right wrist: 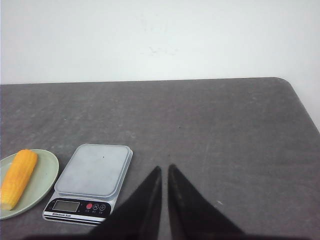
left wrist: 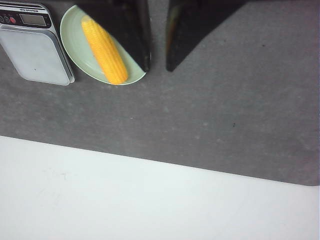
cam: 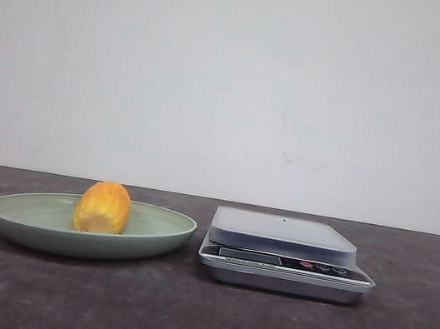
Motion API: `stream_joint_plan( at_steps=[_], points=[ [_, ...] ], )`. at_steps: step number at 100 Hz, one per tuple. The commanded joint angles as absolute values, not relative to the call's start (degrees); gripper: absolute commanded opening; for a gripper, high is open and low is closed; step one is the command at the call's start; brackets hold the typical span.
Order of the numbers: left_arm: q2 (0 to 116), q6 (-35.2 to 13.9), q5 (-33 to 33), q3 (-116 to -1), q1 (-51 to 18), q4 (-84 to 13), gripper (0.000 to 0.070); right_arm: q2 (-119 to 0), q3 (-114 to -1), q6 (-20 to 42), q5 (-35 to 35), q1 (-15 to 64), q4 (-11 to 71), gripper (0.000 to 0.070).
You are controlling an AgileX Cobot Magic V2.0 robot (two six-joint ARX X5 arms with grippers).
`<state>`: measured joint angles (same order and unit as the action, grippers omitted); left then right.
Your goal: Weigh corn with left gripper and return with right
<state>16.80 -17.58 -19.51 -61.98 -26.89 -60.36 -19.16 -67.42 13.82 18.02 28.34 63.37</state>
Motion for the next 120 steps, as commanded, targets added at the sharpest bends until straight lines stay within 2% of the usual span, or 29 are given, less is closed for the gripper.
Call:
stream_joint_plan(
  at_steps=[1, 19, 33, 48, 66, 91, 106, 120],
  points=[
    [16.78, -17.78, -19.46, -62.52, -27.07, -59.79, 0.0011, -19.33, -68.16, 14.57, 18.02, 28.64, 62.61, 0.0016],
    [16.03, -17.78, -19.46, -62.48, -26.79, -59.86, 0.0011, -19.33, -68.16, 14.57, 18.02, 28.64, 62.61, 0.0016],
    [15.55, -17.39, -19.49, -60.49, -22.33, -57.06, 0.0011, -19.33, -68.16, 14.57, 18.04, 28.64, 62.61, 0.0016],
    [12.32, -14.52, -19.2, -50.74, -15.35, -43.81, 0.0011, -19.33, -68.16, 14.57, 18.04, 28.64, 62.61, 0.0016],
    [5.82, -11.86, -12.08, -33.69, -8.05, -28.73, 0.0011, -19.33, -68.16, 14.57, 18.02, 28.64, 62.61, 0.0016],
    [0.19, -10.72, -9.8, -12.62, -3.36, -10.61, 0.0011, -19.33, -68.16, 14.57, 18.02, 28.64, 62.59, 0.0016],
    [0.19, -10.7, -6.39, -5.72, -2.5, -5.26, 0.0011, -19.33, -68.16, 14.57, 18.04, 28.64, 62.61, 0.0016],
    [0.19, -9.91, -6.17, -2.13, -2.04, -3.77, 0.0011, -19.33, -68.16, 14.57, 18.02, 28.64, 62.61, 0.0016]
  ],
)
